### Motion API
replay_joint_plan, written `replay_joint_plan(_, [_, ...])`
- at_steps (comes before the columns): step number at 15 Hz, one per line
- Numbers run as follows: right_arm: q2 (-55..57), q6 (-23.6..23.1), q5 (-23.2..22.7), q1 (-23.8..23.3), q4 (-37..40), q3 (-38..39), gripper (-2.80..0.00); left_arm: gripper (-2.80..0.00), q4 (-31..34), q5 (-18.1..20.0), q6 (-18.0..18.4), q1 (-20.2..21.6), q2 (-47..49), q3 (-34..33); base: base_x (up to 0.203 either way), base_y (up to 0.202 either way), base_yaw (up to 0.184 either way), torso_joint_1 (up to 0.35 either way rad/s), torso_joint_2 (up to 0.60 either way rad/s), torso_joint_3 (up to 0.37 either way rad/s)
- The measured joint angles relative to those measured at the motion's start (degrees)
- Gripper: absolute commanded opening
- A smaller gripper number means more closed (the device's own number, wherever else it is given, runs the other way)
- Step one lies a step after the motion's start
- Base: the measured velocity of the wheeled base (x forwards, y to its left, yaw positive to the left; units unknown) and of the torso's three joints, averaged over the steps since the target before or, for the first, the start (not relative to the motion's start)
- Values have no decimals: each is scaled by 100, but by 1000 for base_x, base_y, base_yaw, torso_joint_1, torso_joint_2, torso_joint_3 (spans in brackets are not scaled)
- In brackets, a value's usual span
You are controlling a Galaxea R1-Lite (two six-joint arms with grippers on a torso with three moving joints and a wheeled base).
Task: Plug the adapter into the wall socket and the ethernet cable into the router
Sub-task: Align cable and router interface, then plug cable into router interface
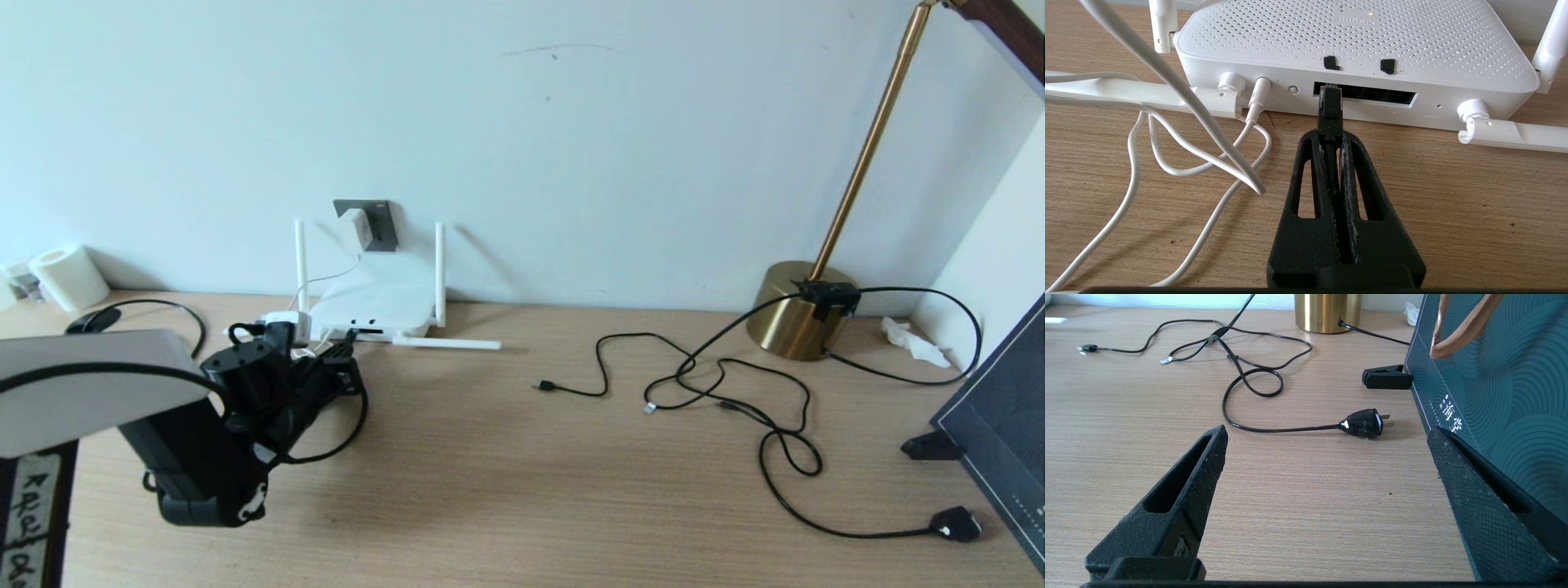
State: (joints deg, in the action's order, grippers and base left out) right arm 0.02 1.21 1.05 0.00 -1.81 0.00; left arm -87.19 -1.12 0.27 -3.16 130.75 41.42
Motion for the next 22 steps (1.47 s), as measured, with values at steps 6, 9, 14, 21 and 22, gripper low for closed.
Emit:
replay_joint_plan(6, [0, 0, -1, 0, 0, 0, 0, -280, 1, 28, 0, 33, 81, 77, 0, 0, 0, 0, 0, 0])
replay_joint_plan(9, [0, 2, 0, 0, 2, 0, 0, -280, 9, 33, -2, 35, 106, 125, 0, 0, 0, 0, 0, 0])
replay_joint_plan(14, [0, 0, 0, 0, 0, 0, 0, -280, 11, 61, 0, 41, 144, 168, 0, 0, 0, 0, 0, 0])
replay_joint_plan(21, [0, 0, 1, 0, -3, 0, 0, -280, 3, 66, 0, 38, 186, 276, 0, 0, 0, 0, 0, 0])
replay_joint_plan(22, [0, 1, 0, 0, 0, 0, 0, -280, 1, 66, 2, 35, 188, 279, 0, 0, 0, 0, 0, 0])
